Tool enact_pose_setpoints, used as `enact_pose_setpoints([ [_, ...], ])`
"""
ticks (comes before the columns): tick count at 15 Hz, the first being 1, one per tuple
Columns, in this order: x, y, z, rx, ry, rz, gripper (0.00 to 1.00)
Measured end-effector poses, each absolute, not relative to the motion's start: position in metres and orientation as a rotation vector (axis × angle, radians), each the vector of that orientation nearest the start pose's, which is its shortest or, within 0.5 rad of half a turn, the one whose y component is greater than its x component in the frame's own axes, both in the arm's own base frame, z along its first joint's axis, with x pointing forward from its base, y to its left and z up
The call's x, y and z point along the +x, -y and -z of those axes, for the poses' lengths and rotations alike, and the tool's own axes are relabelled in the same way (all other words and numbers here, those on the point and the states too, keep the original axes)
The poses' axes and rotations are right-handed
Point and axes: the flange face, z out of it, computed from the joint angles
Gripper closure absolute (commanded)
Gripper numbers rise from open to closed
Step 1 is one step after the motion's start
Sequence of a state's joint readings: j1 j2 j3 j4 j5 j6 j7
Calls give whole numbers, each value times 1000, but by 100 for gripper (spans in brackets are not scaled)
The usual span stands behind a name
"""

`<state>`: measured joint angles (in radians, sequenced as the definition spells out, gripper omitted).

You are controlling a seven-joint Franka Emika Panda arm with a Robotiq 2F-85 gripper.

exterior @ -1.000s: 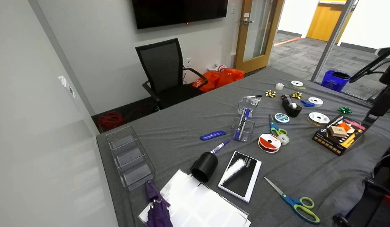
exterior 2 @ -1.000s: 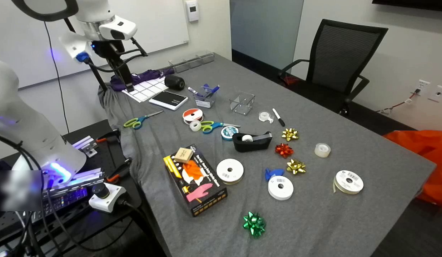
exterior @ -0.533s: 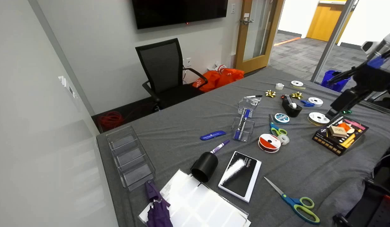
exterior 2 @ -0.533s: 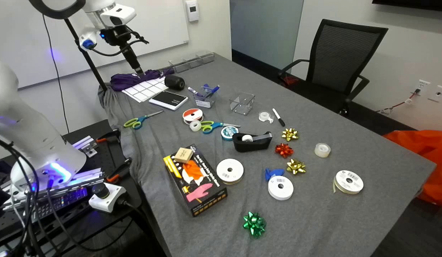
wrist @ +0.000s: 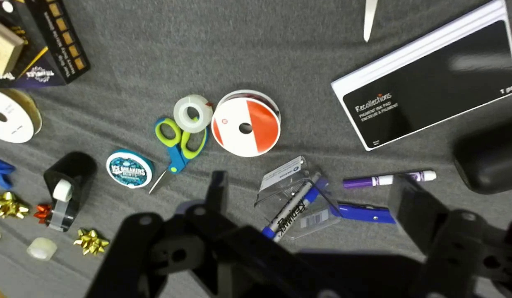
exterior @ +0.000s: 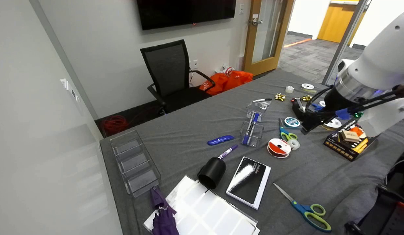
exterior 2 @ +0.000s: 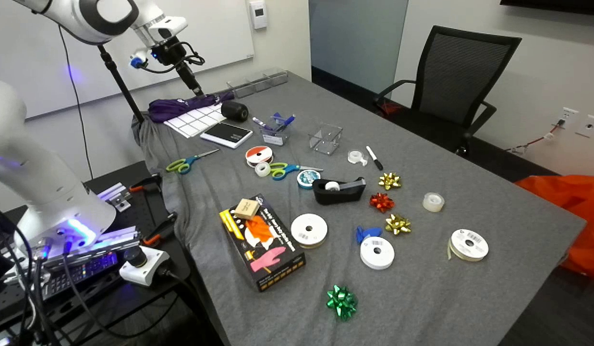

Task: Pick up the black cup and put it on the black book

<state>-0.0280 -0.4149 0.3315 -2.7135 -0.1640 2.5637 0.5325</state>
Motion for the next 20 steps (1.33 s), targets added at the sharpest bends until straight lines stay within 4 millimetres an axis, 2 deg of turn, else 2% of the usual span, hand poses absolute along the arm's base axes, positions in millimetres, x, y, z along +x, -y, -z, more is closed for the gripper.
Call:
enact_pose_setpoints([
  [4,412,-138,-374,-3380,-81,613,0],
  [6,422,-144,-374,-3406,-73,643,0],
  [15,420,-149,-377,-3438,-42,671,0],
  [17,417,-167,-380,-3476,-17,740,0],
  [20,413,-206,-380,-3491,28,865,0],
])
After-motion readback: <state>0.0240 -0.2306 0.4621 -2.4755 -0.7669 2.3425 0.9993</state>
